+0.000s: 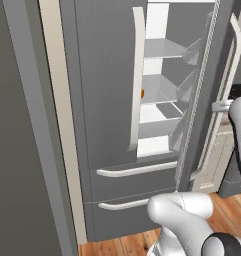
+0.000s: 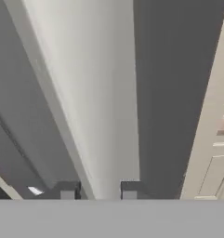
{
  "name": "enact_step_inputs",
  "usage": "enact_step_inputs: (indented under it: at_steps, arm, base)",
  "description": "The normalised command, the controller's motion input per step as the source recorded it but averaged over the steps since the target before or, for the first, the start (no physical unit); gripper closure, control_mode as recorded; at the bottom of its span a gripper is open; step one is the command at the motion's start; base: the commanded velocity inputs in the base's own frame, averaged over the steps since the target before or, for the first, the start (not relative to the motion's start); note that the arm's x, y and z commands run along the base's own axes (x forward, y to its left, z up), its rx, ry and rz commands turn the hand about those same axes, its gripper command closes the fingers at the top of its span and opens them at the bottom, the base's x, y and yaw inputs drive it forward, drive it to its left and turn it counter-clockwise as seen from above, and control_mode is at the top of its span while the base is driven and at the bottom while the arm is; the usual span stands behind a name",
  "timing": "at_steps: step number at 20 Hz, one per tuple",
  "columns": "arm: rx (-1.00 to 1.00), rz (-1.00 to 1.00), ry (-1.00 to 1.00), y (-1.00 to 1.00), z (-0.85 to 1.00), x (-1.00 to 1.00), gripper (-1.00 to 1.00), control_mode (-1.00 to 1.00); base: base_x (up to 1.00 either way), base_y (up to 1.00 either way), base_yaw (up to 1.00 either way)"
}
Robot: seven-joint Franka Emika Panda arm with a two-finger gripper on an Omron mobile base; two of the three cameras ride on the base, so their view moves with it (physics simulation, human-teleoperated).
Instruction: Retrieve the sausage and cheese from the fridge and place them on the cutting board on the counter.
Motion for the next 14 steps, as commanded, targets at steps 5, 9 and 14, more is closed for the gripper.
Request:
enact_step_inputs:
  at_steps: [5,9,14]
  arm:
    - [0.04,0.00,0.16,0.14,0.22,-0.59,-1.00,-1.00]
    - [0.06,-0.01,0.03,0.78,0.00,-0.68,-1.00,-1.00]
    - [0.07,-0.05,0.00,0.74,0.00,-0.82,-1.00,-1.00]
  base:
    - [0.00,0.00,0.00]
    - [0.00,0.00,0.00]
    - [0.00,0.00,0.00]
